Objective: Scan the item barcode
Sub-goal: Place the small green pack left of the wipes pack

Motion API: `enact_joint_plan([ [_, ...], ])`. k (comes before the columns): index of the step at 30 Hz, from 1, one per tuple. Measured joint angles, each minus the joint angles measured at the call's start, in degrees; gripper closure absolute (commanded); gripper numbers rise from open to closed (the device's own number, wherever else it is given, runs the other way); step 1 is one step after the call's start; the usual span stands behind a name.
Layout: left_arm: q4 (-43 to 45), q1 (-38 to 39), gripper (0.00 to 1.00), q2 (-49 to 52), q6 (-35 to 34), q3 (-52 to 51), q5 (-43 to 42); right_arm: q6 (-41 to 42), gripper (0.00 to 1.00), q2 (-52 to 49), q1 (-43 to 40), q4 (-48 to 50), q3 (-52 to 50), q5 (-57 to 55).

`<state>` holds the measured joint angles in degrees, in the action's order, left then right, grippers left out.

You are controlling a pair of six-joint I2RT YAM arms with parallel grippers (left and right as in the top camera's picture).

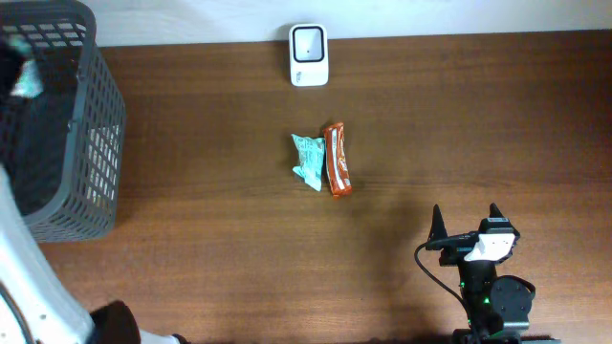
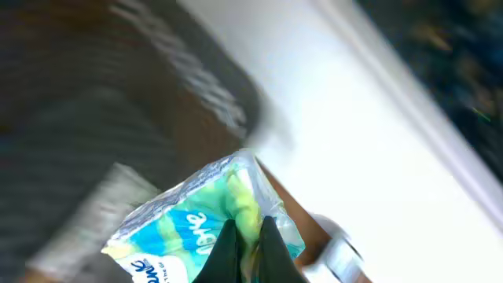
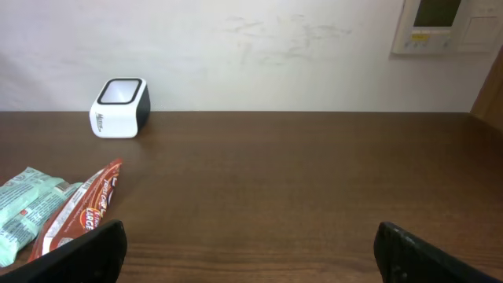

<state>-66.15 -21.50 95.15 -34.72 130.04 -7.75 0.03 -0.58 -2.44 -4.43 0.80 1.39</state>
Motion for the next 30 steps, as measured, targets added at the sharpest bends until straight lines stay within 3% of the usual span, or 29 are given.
enact_joint_plan([
  [6,0.0,20.3,1.0,2.8,1.9,0.0,-2.6,0.0,0.01,0.0,0.0,0.0,0.0,0.0],
  [13,-5.7,39.3,1.0,21.0,5.1,0.2,4.9,0.0,0.01,0.0,0.0,0.0,0.0,0.0],
  [18,-9.4,45.1,1.0,33.1,6.9,0.2,11.0,0.0,0.01,0.0,0.0,0.0,0.0,0.0],
  [23,-12.7,48.9,1.0,43.1,16.4,0.1,11.9,0.0,0.01,0.0,0.0,0.0,0.0,0.0],
  [27,-13.6,49.0,0.95,44.0,21.7,0.1,16.1,0.0,0.01,0.0,0.0,0.0,0.0,0.0],
  [30,-14.2,48.5,0.98,44.0,22.9,0.1,19.9,0.0,0.01,0.0,0.0,0.0,0.0,0.0],
])
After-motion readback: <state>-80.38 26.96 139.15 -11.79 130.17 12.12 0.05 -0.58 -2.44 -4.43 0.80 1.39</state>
